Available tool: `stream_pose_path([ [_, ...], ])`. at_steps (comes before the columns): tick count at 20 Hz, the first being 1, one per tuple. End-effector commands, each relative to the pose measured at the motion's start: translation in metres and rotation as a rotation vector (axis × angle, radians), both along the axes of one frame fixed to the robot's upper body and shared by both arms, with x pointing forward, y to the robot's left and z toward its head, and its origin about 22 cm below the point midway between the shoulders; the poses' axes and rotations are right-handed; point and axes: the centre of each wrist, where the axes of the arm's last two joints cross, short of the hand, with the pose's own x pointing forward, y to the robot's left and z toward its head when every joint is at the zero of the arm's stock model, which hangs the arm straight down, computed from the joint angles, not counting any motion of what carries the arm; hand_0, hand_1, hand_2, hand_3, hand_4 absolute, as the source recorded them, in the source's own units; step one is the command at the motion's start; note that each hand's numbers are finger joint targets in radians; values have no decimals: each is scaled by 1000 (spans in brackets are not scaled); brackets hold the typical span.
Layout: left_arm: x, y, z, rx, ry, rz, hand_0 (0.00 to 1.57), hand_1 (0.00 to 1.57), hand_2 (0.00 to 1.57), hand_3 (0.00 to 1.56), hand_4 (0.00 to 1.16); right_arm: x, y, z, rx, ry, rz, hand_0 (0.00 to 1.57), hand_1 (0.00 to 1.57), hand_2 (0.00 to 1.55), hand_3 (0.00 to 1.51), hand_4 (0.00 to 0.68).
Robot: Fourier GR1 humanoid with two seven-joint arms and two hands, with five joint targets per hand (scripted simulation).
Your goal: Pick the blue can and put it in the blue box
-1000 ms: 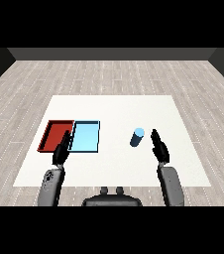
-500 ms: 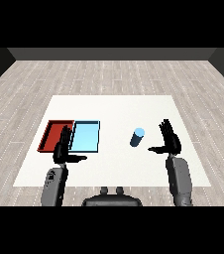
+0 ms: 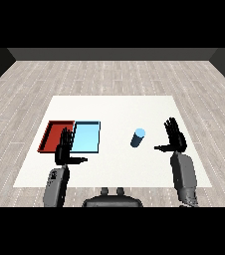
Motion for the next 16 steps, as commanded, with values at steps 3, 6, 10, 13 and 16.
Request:
stream_pose_path([
  [3,-8,-20,-6,-14,-8,16,0,0,0,0,0,10,1,-23,-16,14,-13,0,0,0,0,0],
  [6,-6,1,1,4,-11,22,0,0,0,0,0,6,-6,-6,13,50,20,0,0,0,0,0],
  [10,-2,5,0,-17,12,0,0,0,0,0,0,13,4,-31,45,81,30,0,0,0,0,0],
  [13,5,7,2,-29,-5,14,0,0,0,0,0,9,7,-27,65,110,28,0,0,0,0,0],
  [16,-3,-6,12,-2,-25,3,0,0,0,0,0,34,16,-32,63,101,17,0,0,0,0,0],
])
